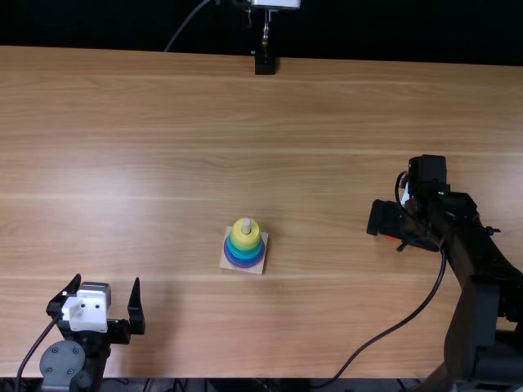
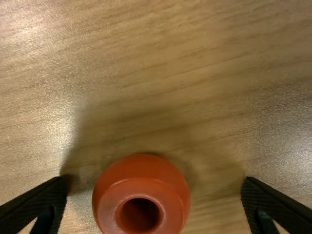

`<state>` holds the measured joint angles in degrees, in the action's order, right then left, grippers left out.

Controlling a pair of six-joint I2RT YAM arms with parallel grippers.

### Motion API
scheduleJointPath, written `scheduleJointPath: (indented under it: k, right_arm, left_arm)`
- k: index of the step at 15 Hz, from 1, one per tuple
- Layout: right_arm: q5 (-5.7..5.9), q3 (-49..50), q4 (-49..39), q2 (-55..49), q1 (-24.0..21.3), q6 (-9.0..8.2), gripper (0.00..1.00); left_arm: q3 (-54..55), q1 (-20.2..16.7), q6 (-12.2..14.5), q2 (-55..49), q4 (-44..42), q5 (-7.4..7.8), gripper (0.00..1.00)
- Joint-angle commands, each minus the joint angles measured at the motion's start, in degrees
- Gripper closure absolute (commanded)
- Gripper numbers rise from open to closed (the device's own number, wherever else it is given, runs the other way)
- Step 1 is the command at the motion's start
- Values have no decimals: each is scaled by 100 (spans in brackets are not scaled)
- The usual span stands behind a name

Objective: Build the Hanoi tower: stack the rings onto the peg from bottom to top in this color order: purple, dark blue, light blue, dark green, light green, yellow, orange.

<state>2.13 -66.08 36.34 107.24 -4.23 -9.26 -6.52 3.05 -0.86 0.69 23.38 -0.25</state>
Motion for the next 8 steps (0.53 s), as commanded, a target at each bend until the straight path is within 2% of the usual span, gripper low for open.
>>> scheduleJointPath:
  k: [1, 2, 3, 5, 8]
  right_arm:
    - [283, -150, -42, 51, 36, -13, 58]
    - [409, -124, -73, 51, 36, -13, 70]
    - [483, -89, -73, 60, 45, 19, 83]
    - [504, -80, -73, 60, 124, 19, 100]
    - [515, -142, -63, 16, 194, -2, 100]
  left_arm:
    - [652, 55, 13, -69, 257, -49, 0]
    - [652, 55, 23, -69, 257, -49, 0]
    - [652, 47, 13, -69, 257, -49, 0]
    - [652, 55, 13, -69, 257, -49, 0]
    - [652, 55, 13, -69, 257, -49, 0]
